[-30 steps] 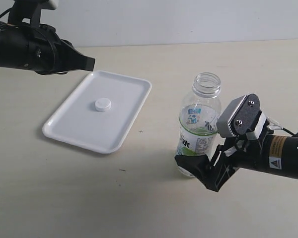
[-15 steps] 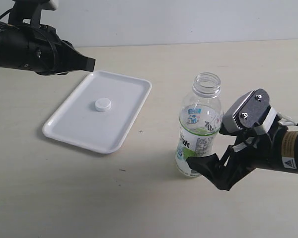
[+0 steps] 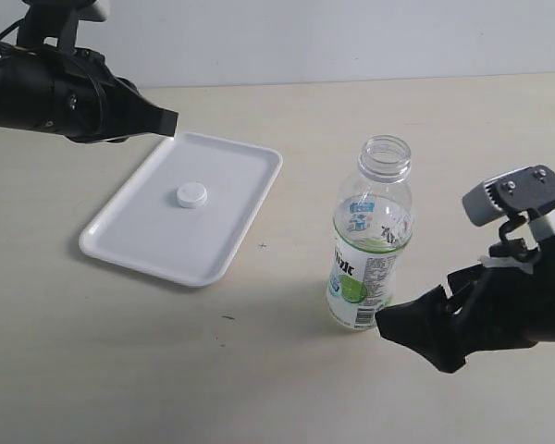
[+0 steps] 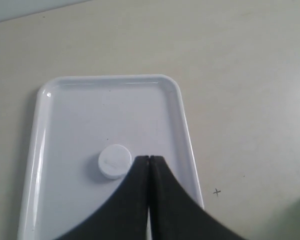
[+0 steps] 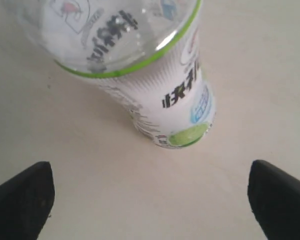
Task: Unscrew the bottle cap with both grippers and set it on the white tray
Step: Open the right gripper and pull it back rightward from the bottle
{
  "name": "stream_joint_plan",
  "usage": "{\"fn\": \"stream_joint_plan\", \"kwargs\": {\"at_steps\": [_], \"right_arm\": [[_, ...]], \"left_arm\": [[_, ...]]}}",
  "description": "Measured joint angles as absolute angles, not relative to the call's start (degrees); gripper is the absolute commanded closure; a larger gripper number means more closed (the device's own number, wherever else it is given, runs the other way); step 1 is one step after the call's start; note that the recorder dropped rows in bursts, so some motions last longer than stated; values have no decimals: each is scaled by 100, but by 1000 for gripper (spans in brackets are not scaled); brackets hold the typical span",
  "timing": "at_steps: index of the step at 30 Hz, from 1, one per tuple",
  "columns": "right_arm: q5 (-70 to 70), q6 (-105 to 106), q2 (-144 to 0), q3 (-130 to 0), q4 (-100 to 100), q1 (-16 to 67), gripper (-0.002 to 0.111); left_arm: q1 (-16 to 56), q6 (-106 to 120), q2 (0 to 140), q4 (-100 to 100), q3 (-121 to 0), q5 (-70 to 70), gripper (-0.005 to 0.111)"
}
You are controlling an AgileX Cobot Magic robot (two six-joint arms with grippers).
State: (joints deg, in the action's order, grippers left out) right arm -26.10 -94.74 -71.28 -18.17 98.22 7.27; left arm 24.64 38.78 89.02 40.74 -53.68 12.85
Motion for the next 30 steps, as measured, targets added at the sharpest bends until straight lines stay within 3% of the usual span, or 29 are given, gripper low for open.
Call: {"fn": "stream_joint_plan", "kwargs": {"at_steps": [4,10,14,30], "right_arm": [[-3130,-10473,-6808,-1781,9902,727,23],[-3357,-10769,-6371,-1594,9965,727,78],[-3399,-10791,-6156,-1566,9978,727,106],[-3488,-10791,-6080,-1566,9987,727,108]], "left_arm": [[2464,3878,8888,4086,-5358,1404,107],[2464,3878,8323,4086,-4991,1371,107],[2464,3878,7539,4086,-4480,1227,107],[2464,3878,3173,4701,-2458,1507,107]]}}
